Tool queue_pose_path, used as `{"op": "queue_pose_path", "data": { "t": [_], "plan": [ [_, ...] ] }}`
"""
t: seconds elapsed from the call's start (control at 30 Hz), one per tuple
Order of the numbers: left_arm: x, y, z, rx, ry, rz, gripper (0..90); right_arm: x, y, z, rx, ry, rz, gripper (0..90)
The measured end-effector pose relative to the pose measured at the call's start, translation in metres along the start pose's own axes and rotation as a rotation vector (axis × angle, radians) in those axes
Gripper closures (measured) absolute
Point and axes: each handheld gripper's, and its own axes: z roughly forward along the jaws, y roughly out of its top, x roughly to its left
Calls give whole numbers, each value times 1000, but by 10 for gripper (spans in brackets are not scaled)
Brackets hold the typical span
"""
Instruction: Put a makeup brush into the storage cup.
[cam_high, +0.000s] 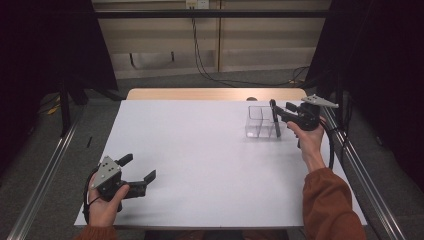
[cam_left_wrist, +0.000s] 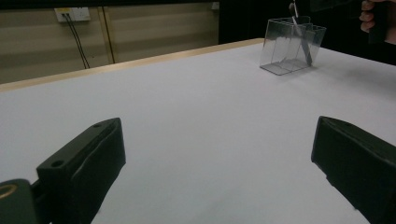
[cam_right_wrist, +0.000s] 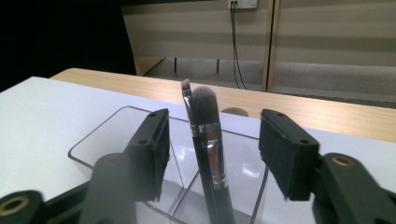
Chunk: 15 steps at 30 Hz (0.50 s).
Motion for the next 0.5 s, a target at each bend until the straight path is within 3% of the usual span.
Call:
{"op": "queue_pose_path", "data": {
  "t": [0.23, 0.33, 0.5],
  "plan": [
    [2, -1, -1, 2, 12, -12, 29, 0, -2, -3, 5, 3, -14, 236],
    [2, -1, -1, 2, 13, -10, 29, -2, -1, -4, -1, 10, -15, 108],
    [2, 0, -1, 2, 9, -3, 29, -2, -3, -7, 19, 7, -29, 69]
  ]
}}
